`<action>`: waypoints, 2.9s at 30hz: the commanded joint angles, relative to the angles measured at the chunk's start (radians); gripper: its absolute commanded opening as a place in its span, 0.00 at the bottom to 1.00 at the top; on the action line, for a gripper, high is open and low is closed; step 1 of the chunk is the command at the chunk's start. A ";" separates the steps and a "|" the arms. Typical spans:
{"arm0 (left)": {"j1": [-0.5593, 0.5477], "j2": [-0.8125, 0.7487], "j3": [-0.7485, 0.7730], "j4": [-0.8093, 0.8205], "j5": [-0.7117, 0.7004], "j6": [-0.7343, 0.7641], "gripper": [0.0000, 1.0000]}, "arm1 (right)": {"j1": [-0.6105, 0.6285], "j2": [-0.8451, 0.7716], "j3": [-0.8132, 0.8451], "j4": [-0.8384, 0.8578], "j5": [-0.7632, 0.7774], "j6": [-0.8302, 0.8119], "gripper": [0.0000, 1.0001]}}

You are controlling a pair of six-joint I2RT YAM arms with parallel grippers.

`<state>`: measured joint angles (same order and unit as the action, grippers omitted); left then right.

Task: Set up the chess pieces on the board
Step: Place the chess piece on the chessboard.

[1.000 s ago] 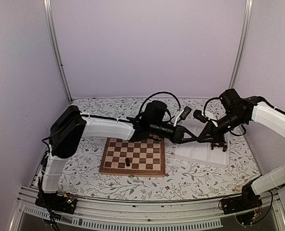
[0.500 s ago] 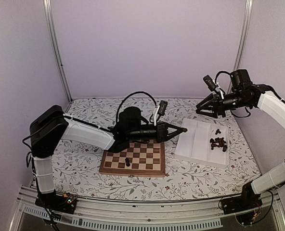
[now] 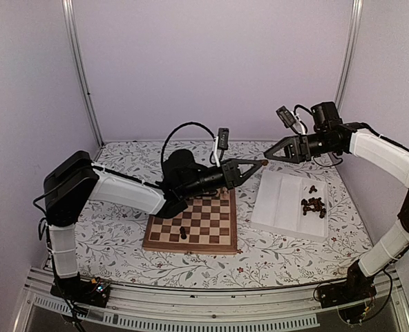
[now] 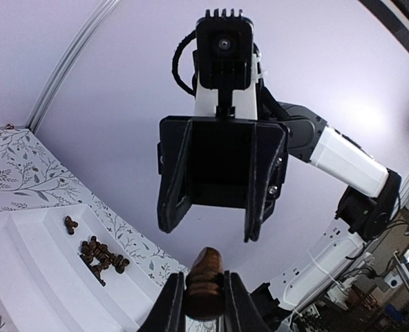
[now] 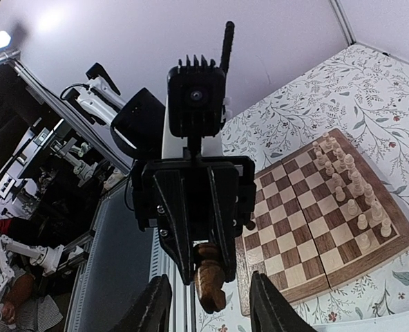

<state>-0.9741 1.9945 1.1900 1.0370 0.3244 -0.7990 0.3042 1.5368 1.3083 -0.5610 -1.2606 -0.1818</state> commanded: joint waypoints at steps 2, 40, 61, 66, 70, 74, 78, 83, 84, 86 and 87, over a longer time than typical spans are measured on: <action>0.012 0.035 0.051 0.048 -0.005 -0.040 0.06 | 0.017 -0.009 -0.016 0.066 -0.060 0.047 0.39; 0.186 -0.737 -0.331 -0.709 -0.442 0.388 0.49 | 0.332 0.073 0.262 -0.283 0.693 -0.396 0.00; 0.305 -1.130 -0.521 -0.943 -0.600 0.444 0.55 | 0.710 0.446 0.384 -0.487 1.170 -0.537 0.00; 0.316 -1.152 -0.536 -0.945 -0.625 0.446 0.56 | 0.739 0.478 0.392 -0.500 1.195 -0.541 0.00; 0.322 -1.152 -0.545 -0.948 -0.613 0.442 0.56 | 0.748 0.497 0.426 -0.507 1.186 -0.539 0.00; 0.326 -1.151 -0.552 -0.944 -0.604 0.436 0.56 | 0.768 0.528 0.468 -0.533 1.186 -0.547 0.00; 0.328 -1.153 -0.555 -0.943 -0.604 0.433 0.56 | 0.792 0.550 0.482 -0.529 1.186 -0.551 0.00; 0.330 -1.167 -0.564 -0.941 -0.612 0.428 0.56 | 0.803 0.580 0.513 -0.540 1.176 -0.551 0.00; 0.331 -1.169 -0.565 -0.940 -0.611 0.427 0.56 | 0.805 0.585 0.515 -0.541 1.180 -0.551 0.00; 0.331 -1.169 -0.565 -0.942 -0.610 0.428 0.57 | 0.805 0.592 0.516 -0.539 1.189 -0.551 0.00; 0.331 -1.169 -0.566 -0.942 -0.608 0.427 0.56 | 0.804 0.594 0.516 -0.539 1.191 -0.551 0.00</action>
<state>-0.6586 0.8406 0.6373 0.0902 -0.2790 -0.3691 1.1061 2.1078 1.7943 -1.0824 -0.0811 -0.7235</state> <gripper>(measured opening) 0.564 0.055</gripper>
